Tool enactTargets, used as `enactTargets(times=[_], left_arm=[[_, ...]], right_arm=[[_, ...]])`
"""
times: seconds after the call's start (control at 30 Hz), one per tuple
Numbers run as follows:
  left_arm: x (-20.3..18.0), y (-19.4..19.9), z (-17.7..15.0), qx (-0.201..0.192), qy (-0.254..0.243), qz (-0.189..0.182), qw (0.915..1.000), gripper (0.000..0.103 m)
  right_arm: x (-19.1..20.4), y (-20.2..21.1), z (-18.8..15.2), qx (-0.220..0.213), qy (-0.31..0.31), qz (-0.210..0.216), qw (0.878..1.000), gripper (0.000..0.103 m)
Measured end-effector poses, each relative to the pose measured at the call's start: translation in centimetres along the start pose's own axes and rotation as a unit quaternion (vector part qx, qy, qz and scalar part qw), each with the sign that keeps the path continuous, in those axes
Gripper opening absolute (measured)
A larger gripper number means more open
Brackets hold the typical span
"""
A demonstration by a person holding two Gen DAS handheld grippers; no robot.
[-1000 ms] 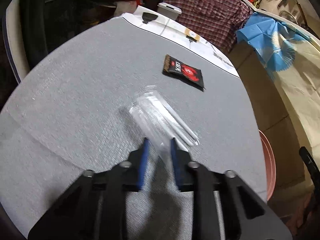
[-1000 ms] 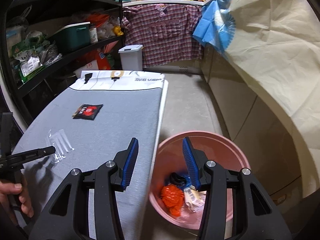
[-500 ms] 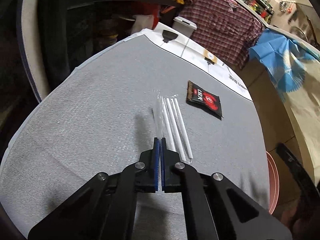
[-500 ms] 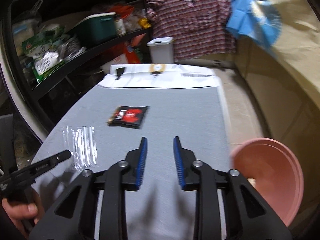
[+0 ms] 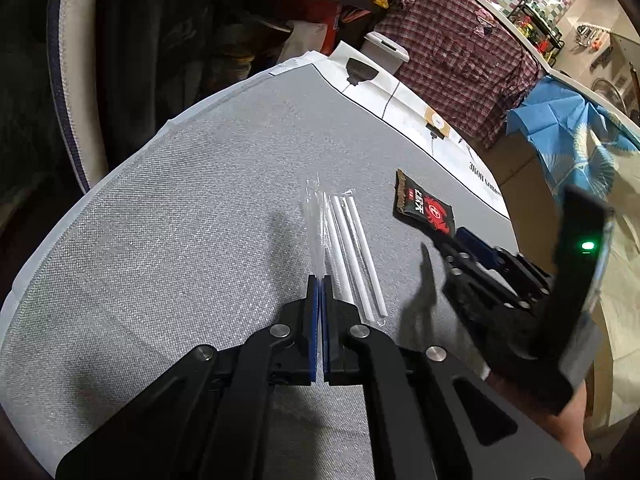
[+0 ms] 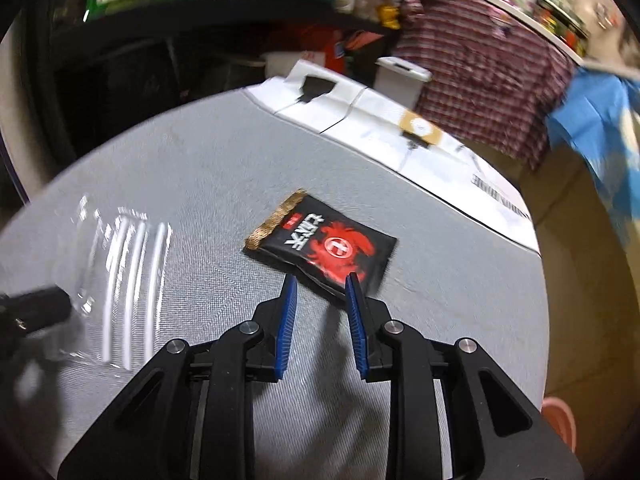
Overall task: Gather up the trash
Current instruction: 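Grasp the clear straws with the left gripper while the right gripper grasps the black-and-red packet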
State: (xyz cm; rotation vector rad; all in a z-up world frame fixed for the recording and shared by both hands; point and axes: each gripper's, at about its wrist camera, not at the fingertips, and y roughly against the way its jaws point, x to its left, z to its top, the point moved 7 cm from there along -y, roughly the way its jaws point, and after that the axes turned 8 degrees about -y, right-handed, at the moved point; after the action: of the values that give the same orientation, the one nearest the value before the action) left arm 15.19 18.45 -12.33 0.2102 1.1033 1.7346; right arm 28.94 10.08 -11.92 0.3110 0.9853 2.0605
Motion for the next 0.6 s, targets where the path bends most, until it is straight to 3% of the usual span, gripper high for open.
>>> enactTargets(times=[0.17, 0.3, 0.6], left_arm=[[0.4, -0.4, 0.2, 0.005, 0.007, -0.002, 1.0000, 0.001], [0.3, -0.5, 0.4, 0.005, 0.009, -0.005, 0.9999, 0.001], [0.0, -0.1, 0.6, 0.000, 0.004, -0.010, 0.9999, 0.001]], right_arm=[[0.4, -1.0, 0.2, 0.000, 0.039, -0.015, 0.999, 0.024], [0.4, -1.0, 0.2, 0.000, 0.045, -0.010, 0.999, 0.002], [-1.1, 1.6, 0.4, -0.020, -0.001, 0.008, 1.000, 0.000]])
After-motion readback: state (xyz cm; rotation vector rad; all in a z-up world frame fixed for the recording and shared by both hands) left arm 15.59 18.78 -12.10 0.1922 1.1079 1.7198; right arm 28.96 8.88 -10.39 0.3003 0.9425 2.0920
